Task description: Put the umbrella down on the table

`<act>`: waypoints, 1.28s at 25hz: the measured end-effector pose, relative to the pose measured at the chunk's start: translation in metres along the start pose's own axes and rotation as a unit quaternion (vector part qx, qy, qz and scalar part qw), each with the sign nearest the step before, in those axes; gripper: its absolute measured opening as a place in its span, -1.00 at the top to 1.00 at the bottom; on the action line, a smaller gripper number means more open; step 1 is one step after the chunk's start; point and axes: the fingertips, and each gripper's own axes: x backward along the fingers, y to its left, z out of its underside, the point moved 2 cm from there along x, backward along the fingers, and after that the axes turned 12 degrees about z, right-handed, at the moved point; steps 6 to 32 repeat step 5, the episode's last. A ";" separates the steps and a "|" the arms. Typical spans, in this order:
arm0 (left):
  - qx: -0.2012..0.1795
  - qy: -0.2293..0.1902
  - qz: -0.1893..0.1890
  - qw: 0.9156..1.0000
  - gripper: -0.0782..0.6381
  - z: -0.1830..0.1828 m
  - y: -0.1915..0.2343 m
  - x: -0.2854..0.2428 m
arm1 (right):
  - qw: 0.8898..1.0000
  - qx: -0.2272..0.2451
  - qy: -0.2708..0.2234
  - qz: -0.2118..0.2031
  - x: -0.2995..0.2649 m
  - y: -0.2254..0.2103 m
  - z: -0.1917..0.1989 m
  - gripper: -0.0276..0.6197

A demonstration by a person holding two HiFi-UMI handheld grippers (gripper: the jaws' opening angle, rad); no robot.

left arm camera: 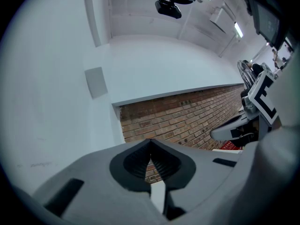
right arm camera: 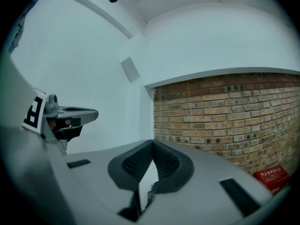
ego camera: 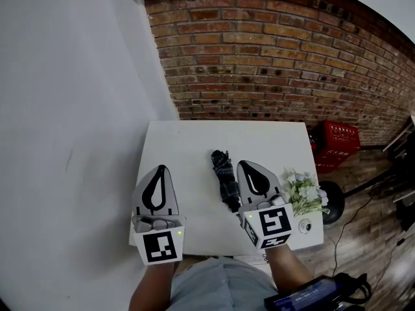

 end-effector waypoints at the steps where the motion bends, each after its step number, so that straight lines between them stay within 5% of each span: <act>1: 0.000 0.000 0.000 1.000 0.78 0.001 0.000 0.000 | 1.000 0.000 0.000 0.000 0.000 0.001 0.001 0.90; 32: -0.002 0.001 0.002 1.000 0.78 0.002 0.001 0.000 | 1.000 -0.001 0.002 0.002 -0.001 0.001 0.002 0.90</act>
